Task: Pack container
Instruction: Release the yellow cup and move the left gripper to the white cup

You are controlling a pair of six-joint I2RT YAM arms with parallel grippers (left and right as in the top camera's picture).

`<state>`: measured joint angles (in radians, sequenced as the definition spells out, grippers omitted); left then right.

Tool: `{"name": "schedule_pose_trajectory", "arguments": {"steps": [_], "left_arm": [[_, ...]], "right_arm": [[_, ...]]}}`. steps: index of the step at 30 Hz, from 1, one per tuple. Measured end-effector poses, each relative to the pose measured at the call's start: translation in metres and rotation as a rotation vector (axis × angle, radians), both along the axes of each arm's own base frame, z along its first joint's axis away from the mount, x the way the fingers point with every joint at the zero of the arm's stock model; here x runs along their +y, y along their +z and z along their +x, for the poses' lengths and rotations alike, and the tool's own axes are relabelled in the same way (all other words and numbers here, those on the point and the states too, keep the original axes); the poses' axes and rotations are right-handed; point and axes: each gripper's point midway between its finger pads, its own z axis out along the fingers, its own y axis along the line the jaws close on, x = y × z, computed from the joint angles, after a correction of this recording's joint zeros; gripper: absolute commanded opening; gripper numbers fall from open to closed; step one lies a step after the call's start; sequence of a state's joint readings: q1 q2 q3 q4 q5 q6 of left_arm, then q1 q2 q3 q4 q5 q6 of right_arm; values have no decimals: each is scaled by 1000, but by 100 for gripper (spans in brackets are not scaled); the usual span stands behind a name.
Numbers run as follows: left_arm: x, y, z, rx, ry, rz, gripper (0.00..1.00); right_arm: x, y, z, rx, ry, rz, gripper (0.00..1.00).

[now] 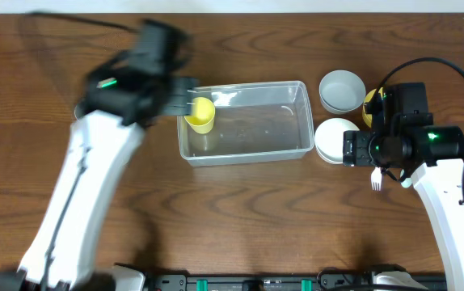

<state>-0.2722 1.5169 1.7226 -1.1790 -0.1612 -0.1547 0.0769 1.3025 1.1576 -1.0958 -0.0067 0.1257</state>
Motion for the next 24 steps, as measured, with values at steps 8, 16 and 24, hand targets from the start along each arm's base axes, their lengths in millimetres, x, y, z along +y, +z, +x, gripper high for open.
{"name": "schedule_pose_trajectory", "arguments": {"steps": [8, 16, 24], "left_arm": [[80, -55, -13, 182, 275, -40, 89], [98, -164, -26, 439, 354, -77, 89], [97, -203, -23, 521, 358, -94, 82]], "right_arm": [[0, 0, 0, 1, 0, 0, 86], [0, -1, -2, 7, 0, 0, 86], [0, -1, -2, 7, 0, -1, 86]]}}
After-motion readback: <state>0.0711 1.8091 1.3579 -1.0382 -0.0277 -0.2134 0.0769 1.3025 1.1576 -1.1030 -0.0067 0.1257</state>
